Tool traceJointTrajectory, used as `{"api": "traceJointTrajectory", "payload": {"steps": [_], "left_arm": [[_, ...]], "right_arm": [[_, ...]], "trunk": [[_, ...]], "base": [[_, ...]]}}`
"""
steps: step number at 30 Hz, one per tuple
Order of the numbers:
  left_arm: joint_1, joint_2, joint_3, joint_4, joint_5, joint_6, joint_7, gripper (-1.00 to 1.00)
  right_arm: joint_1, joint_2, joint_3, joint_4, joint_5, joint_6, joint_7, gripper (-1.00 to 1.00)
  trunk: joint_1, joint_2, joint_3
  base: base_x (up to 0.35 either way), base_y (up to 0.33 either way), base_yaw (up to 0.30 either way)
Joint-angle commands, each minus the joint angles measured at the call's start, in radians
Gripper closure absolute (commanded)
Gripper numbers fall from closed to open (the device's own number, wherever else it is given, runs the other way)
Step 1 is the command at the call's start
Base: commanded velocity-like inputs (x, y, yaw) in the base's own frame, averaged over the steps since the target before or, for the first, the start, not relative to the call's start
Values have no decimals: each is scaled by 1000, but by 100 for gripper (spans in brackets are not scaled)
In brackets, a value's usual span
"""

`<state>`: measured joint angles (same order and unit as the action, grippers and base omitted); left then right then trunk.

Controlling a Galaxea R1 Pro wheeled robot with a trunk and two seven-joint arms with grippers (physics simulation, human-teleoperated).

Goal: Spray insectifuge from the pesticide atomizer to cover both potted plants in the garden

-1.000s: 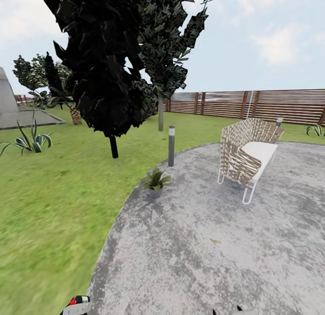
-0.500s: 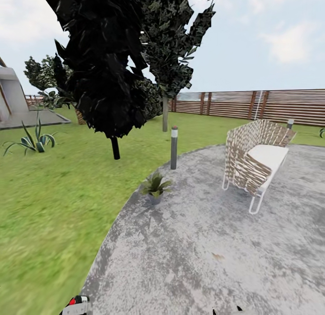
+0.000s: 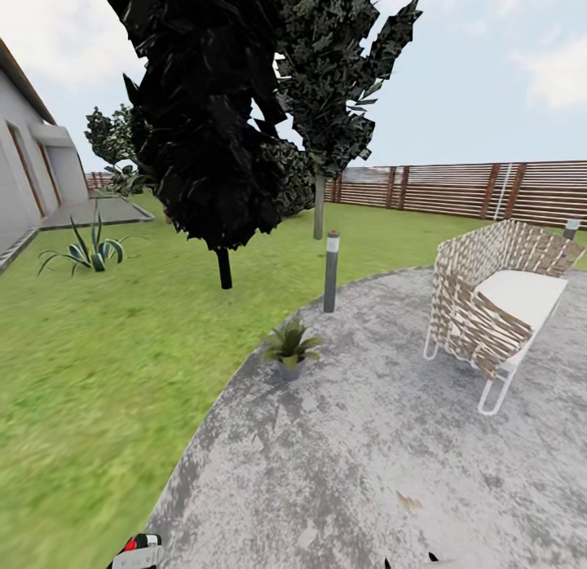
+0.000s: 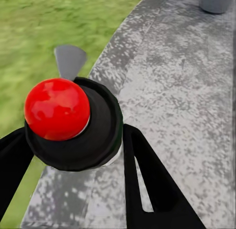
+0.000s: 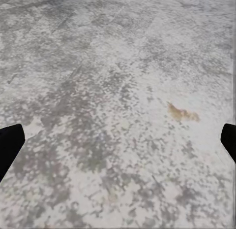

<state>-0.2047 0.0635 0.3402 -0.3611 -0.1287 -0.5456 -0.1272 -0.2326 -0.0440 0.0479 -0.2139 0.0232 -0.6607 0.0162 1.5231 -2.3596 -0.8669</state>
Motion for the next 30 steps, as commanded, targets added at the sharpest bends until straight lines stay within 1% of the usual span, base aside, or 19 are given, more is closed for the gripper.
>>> {"api": "traceJointTrajectory", "payload": {"steps": [1,21,25,30], "left_arm": [[-1,-1,8,0,-10,-4,-5,100],[-1,-2,11,-1,-9,-3,-3,100],[-1,-2,11,-1,-9,-3,-1,100],[-1,-2,10,0,-9,-3,0,100]], "right_arm": [[-1,-1,4,1,0,-3,-1,-100],[-1,-1,4,1,0,-2,-1,-100],[-1,-1,4,1,0,-3,-1,-100],[-1,-1,4,1,0,-3,-1,-100]], "trunk": [[0,0,-1],[0,0,-1],[0,0,-1],[0,0,-1]], "base": [[236,-196,7],[231,-201,4],[233,-207,107],[233,-207,198]]}}
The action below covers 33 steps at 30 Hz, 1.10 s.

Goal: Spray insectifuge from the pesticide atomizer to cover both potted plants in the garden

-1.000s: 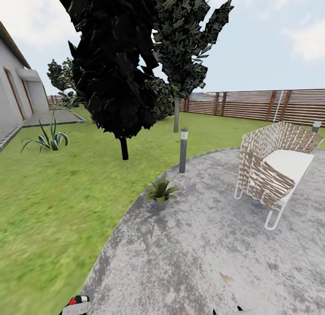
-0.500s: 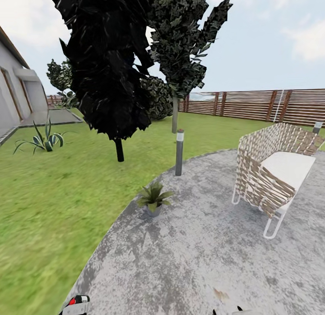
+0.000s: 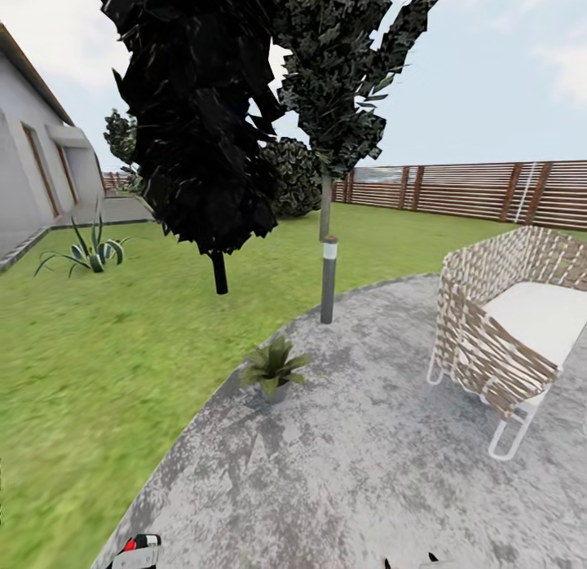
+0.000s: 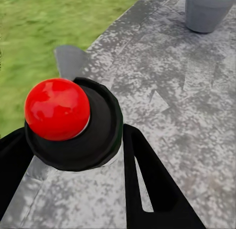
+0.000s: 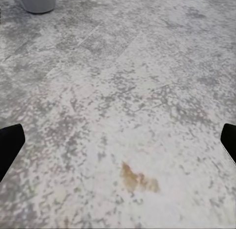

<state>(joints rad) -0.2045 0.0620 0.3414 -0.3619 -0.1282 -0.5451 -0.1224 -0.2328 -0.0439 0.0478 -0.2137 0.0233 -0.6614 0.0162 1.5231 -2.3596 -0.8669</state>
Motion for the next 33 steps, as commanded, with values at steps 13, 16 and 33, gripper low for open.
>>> {"api": "traceJointTrajectory", "payload": {"steps": [13,16,33], "left_arm": [[-1,-2,8,1,-8,-3,-5,100],[-1,-2,8,1,-8,-3,-5,100],[-1,-3,8,1,-10,-4,-5,100]], "right_arm": [[0,-1,4,0,0,-3,-1,-100],[0,-1,4,0,0,-3,-1,-100],[0,-1,4,0,0,-3,-1,-100]], "trunk": [[0,0,-1],[0,0,-1],[0,0,-1]], "base": [[234,-208,223],[234,-212,224],[234,-219,224]]}}
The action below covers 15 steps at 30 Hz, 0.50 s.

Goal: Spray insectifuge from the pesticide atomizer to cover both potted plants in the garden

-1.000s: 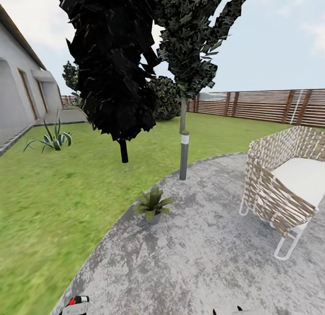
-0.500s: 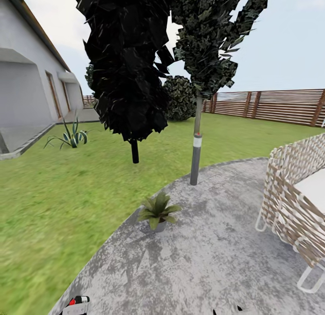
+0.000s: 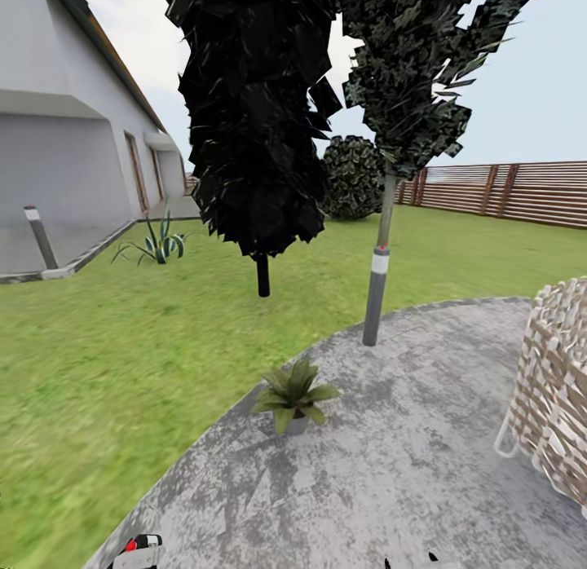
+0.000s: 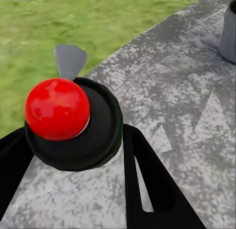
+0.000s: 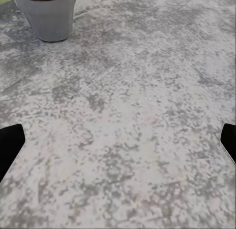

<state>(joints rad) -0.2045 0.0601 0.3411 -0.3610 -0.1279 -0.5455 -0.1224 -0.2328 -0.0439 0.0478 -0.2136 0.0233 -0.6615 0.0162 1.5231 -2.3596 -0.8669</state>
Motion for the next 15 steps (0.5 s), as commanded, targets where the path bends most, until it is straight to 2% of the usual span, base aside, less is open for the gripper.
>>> {"api": "traceJointTrajectory", "payload": {"steps": [1,5,10,15], "left_arm": [[-1,-1,9,0,-10,-4,-5,100],[-1,-1,9,0,-9,-4,-4,100],[-1,0,10,0,-9,-4,-2,100],[-1,2,11,-1,-9,-4,-1,100]], "right_arm": [[0,-1,4,0,0,-3,-1,-100],[0,-1,4,0,0,-3,-1,-100],[0,-1,4,0,1,-3,0,-100],[0,-1,6,0,1,-2,1,-100]], "trunk": [[0,0,-1],[0,0,-1],[0,0,-1],[0,0,-1]], "base": [[233,-221,224],[189,-228,132],[42,-265,18],[229,-202,1]]}}
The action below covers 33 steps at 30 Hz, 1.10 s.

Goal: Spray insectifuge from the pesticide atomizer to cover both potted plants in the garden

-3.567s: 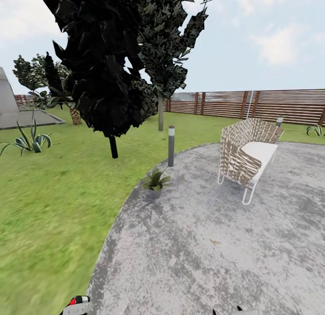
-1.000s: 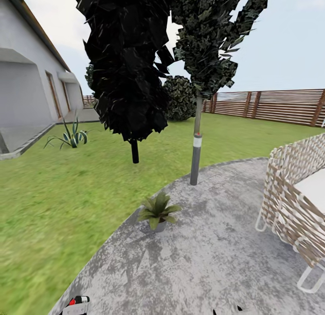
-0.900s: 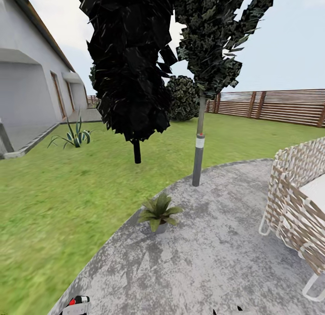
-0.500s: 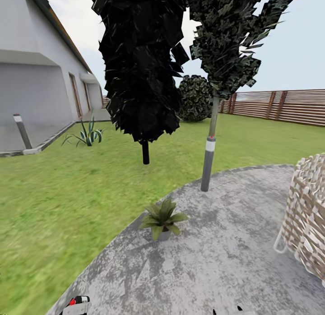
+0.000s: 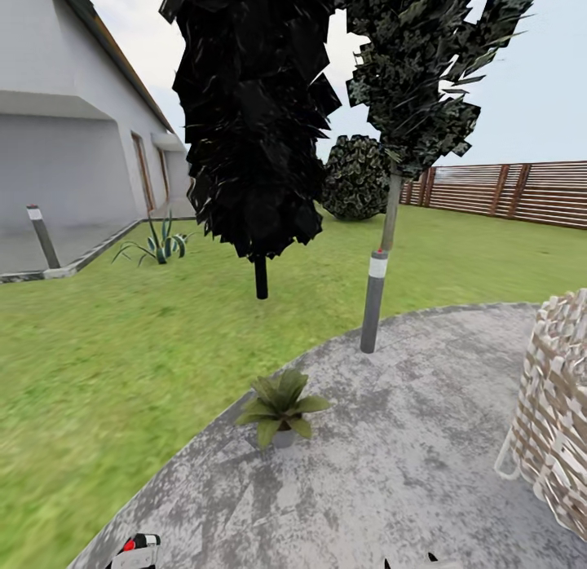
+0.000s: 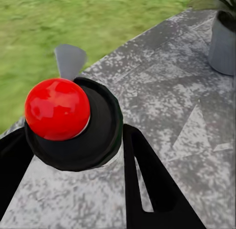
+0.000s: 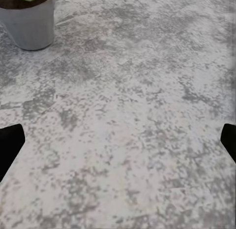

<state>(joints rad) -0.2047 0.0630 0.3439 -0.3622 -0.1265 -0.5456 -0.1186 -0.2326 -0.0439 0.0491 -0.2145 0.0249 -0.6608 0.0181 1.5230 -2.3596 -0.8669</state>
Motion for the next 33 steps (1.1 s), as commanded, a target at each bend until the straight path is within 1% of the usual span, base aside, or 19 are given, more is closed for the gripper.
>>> {"api": "traceJointTrajectory", "payload": {"steps": [1,8,11,17,21,24,26,28,29,31,32,33], "left_arm": [[-1,0,8,0,-10,-4,-5,100],[-1,0,8,1,-10,-4,-6,100],[-1,0,8,2,-9,-4,-4,100],[-1,-1,7,-1,-10,-4,-8,100],[-2,1,-1,-10,-15,-2,-11,100],[-7,5,-6,-13,-22,3,-26,100],[-11,10,-14,-13,-40,6,-71,100],[-14,28,-22,-14,-74,10,-146,100],[-15,34,-23,-15,-84,11,-169,100],[-24,63,-26,-17,-129,16,-274,100],[-38,78,-27,-18,-155,24,-337,100],[-48,85,-28,-18,-170,31,-371,100]], "right_arm": [[-1,-1,5,0,0,-3,-1,-100],[-1,0,5,0,-1,-3,-1,-100],[-1,0,5,-2,0,-3,-1,-100],[-1,1,6,-2,0,-3,-1,-100],[-1,1,7,-2,1,-3,0,-100],[-1,0,25,-6,18,-2,3,-100],[-2,-1,66,-21,66,2,4,-100],[-3,-3,106,-62,138,13,4,-100],[-3,-4,113,-75,157,18,4,-100],[-4,-8,128,-134,235,47,7,-100],[-4,-8,131,-164,271,68,14,-100],[-5,-9,133,-180,289,81,22,-100]], "trunk": [[0,0,-1],[0,0,-1],[0,0,-1],[0,0,-1],[0,0,-1],[0,0,-1],[0,0,-1],[0,0,-1],[0,0,-1],[0,0,-1],[0,0,-1],[0,0,-1]], "base": [[298,-145,0],[307,-128,0],[198,-89,52],[48,-19,215],[6,-3,83],[2,-1,20],[1,0,8],[0,0,3],[0,0,2],[0,0,1],[0,0,0],[0,0,0]]}}
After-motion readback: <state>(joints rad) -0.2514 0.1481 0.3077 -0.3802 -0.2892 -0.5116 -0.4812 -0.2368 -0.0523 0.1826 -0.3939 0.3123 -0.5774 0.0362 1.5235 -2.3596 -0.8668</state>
